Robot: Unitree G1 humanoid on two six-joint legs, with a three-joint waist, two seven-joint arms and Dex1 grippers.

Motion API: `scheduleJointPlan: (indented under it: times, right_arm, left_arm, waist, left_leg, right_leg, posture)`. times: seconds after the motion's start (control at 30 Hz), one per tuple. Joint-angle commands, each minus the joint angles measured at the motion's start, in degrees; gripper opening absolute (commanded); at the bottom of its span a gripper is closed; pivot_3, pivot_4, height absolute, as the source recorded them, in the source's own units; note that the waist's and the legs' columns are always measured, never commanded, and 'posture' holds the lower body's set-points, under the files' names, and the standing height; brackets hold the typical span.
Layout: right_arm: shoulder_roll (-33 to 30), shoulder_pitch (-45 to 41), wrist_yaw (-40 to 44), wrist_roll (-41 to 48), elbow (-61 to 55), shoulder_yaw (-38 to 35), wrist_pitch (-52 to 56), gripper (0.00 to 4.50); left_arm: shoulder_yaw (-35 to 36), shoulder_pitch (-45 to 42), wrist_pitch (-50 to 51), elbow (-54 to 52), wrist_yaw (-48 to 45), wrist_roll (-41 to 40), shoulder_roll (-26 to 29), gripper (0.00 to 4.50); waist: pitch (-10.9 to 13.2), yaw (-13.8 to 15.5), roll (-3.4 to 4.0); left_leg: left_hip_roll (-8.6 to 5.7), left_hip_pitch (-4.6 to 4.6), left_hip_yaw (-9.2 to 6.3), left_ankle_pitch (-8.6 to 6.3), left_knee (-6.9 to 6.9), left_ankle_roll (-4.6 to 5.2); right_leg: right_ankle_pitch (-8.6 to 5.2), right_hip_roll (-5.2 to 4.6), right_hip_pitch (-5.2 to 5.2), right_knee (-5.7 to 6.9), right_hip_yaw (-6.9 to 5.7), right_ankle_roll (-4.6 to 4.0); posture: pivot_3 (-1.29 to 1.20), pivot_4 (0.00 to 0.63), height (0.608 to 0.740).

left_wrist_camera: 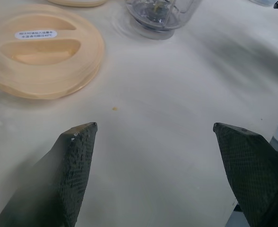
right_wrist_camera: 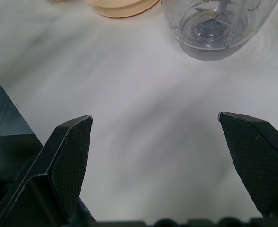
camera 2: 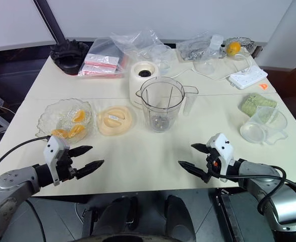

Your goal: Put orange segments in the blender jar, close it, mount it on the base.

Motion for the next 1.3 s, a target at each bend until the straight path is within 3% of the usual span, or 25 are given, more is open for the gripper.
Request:
scheduleJointPlan:
  times: [0.03,0.6,0.97,1.17,1.3]
  right_arm:
    - [-0.5,-2.1,0.4,0.0,0.4,0.0,-0.6,4.44]
    - [0.5,-6.8,-0.7,3.6,-0.5,-0.4,2.5,4.44]
    - [0.1,-6.1,-0.5,2.8,-0.8,-0.2,2.0,4.44]
    - [-1.2,-7.3,0.5,6.2,-4.1,-0.5,4.9,4.44]
    - [-2.0,-9.6,1.0,14.6,-11.3,0.8,11.0,4.44]
  left_arm:
    - [0.8,-0.7,-0.8,-2.0,-0.3,-0.5,0.5,4.10]
    - [-0.5,-0.2,-1.6,-3.2,0.7,0.3,-0.4,4.10]
    - [-1.4,-5.7,3.1,-4.4,4.8,1.1,0.9,4.10]
    - [4.2,-16.7,13.8,1.5,7.9,-3.2,5.1,4.10]
    - [4.3,-30.0,19.0,14.1,6.3,-1.8,12.9,4.10]
  waist:
    - [0.0,0.0,0.00]
    - [0.0,0.0,0.00]
    - [0.0,0.0,0.00]
    - [0.0,0.2,-0.02]
    - [0.0,0.1,-0.07]
  left_leg:
    - [0.00,0.00,0.00,0.00,0.00,0.00]
    - [0.00,-0.04,0.01,0.00,0.00,0.02]
    - [0.00,-0.04,0.01,0.01,0.01,0.03]
    - [0.00,-0.03,0.00,0.02,0.09,0.05]
    - [0.01,-0.01,-0.09,0.02,0.18,0.05]
  right_leg:
    - [0.00,0.00,0.00,0.00,0.00,0.00]
    - [0.06,0.00,-0.03,-0.04,-0.02,-0.09]
    - [0.06,0.14,-0.03,-0.02,-0.03,-0.09]
    - [0.07,0.22,-0.03,0.07,-0.07,-0.08]
    - [0.06,0.29,-0.01,0.23,-0.16,-0.05]
  posture:
    - [0.00,0.150,0.740]
    - [0.00,0.150,0.740]
    - [0.00,0.150,0.740]
    - [0.00,0.150,0.740]
    - [0.00,0.150,0.740]
